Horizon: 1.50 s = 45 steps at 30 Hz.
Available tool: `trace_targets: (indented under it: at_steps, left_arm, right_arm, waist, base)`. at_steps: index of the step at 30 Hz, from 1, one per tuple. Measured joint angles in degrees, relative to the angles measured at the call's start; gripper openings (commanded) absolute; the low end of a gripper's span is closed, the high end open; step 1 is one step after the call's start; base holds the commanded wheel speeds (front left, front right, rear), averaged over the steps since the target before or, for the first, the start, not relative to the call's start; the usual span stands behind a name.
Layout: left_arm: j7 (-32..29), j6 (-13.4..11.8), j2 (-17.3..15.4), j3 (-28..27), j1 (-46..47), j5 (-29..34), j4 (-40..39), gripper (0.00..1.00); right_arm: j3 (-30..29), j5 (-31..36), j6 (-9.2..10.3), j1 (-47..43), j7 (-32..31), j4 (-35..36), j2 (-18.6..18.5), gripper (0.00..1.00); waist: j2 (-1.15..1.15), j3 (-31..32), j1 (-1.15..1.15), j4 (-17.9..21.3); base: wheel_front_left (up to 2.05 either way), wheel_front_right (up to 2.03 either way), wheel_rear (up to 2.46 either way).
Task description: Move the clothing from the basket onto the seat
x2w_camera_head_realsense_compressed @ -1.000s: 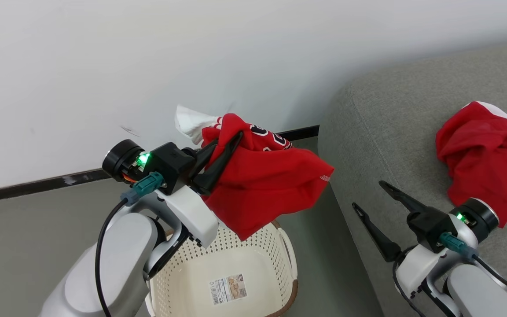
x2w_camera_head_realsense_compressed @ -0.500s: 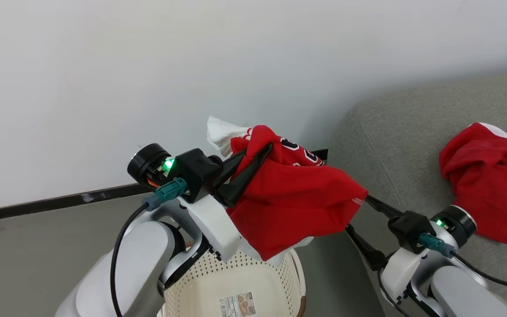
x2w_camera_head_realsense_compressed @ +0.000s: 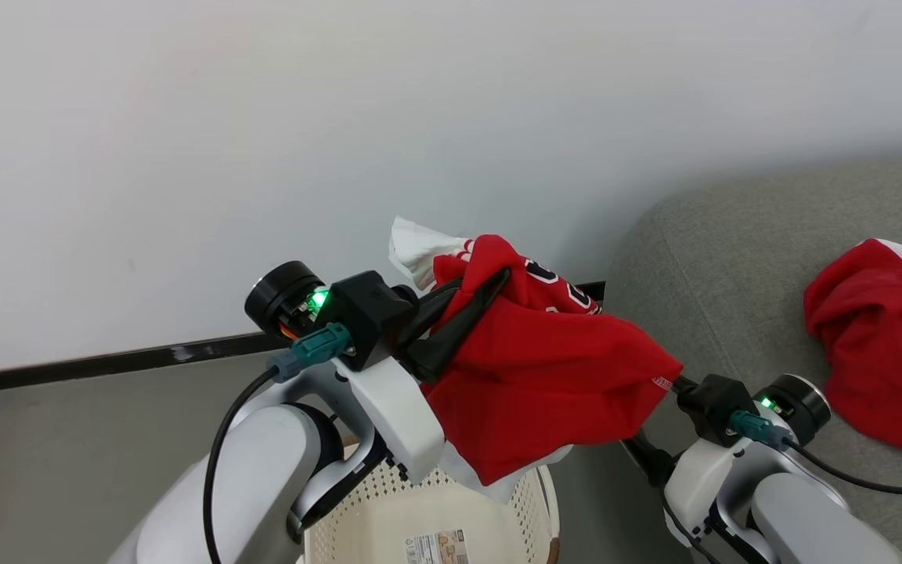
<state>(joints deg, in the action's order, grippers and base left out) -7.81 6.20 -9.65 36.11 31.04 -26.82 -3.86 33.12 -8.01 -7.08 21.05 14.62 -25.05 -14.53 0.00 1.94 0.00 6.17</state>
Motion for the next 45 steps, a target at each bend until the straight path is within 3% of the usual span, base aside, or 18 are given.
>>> trace_targets:
  at_steps: [11, 21, 22, 23, 25, 26, 28, 29, 30, 33, 45]
  left_arm:
    - [-2.3, 0.0, 0.1, 0.8, 0.0, -1.4, -3.0, 0.0]
    - [-3.6, -0.5, -0.1, 0.8, -1.0, -1.5, -5.1, 0.0]
    - [-3.7, -0.5, -0.2, 0.8, -1.2, -1.6, -5.1, 0.0]
    - [-3.7, -0.8, -0.3, 0.8, -1.3, -1.7, -5.3, 0.0]
    - [-3.8, -1.0, -0.5, 0.5, -1.4, -1.9, -5.6, 0.0]
    - [-3.8, -1.0, -0.5, 0.5, -1.4, -1.9, -5.6, 0.0]
    - [-4.0, -1.3, -0.7, 0.4, -1.7, -1.9, -6.1, 0.0]
    - [-4.1, -1.5, -0.7, 0.4, -2.0, -1.9, -6.2, 0.0]
    - [-4.2, -1.5, -0.8, 0.3, -2.3, -2.0, -6.3, 0.0]
    - [-4.3, -1.9, -0.9, 0.0, -2.8, -2.4, -6.3, 0.0]
    - [-3.9, -4.2, -1.3, -3.1, -6.0, -3.9, -5.7, 0.0]
  right_arm:
    - [7.2, -3.7, 0.0, 1.4, 0.0, -2.1, 2.1, 1.0]
    - [8.1, -5.9, 0.0, 4.1, 0.0, -5.2, 2.3, 1.0]
    - [8.1, -6.6, 0.0, 4.1, 0.0, -5.4, 2.6, 0.72]
    - [8.1, -6.9, 0.0, 4.1, 0.0, -5.6, 3.0, 0.55]
    - [8.2, -7.3, 0.0, 4.3, 0.0, -6.0, 3.8, 0.5]
    - [8.2, -7.3, 0.0, 4.3, 0.0, -6.0, 3.8, 0.58]
    - [8.3, -7.7, 0.0, 4.9, 0.0, -6.9, 4.4, 0.44]
    - [8.3, -7.8, 0.0, 5.3, 0.0, -7.1, 4.6, 0.44]
    - [8.4, -8.1, 0.0, 5.7, 0.0, -7.3, 4.7, 0.37]
    - [8.6, -8.6, 0.0, 6.4, 0.0, -7.4, 5.1, 0.0]
    - [7.1, -9.1, 0.0, 6.5, 0.0, -6.5, 2.0, 0.0]
  waist:
    - [0.0, 0.1, 0.0, -1.1]
    - [0.0, 0.1, 0.0, -1.7]
    - [0.0, 0.1, 0.0, -1.8]
    - [0.0, 0.1, 0.0, -1.8]
    - [0.0, 0.0, 0.0, -1.8]
    - [0.0, 0.0, 0.0, -1.8]
    - [0.0, 0.0, 0.0, -1.8]
    - [0.0, 0.0, 0.0, -1.9]
    - [0.0, -0.1, 0.0, -1.9]
    - [0.0, -0.2, 0.0, -2.0]
    - [0.0, -0.4, 0.0, -1.2]
  base:
    - [0.0, 0.0, 0.0]
    - [0.0, 0.0, 0.0]
    - [0.0, 0.0, 0.0]
    - [0.0, 0.0, 0.0]
    - [0.0, 0.0, 0.0]
    - [0.0, 0.0, 0.0]
    - [0.0, 0.0, 0.0]
    - [0.0, 0.0, 0.0]
    - [0.0, 0.0, 0.0]
    - [0.0, 0.0, 0.0]
    - [0.0, 0.0, 0.0]
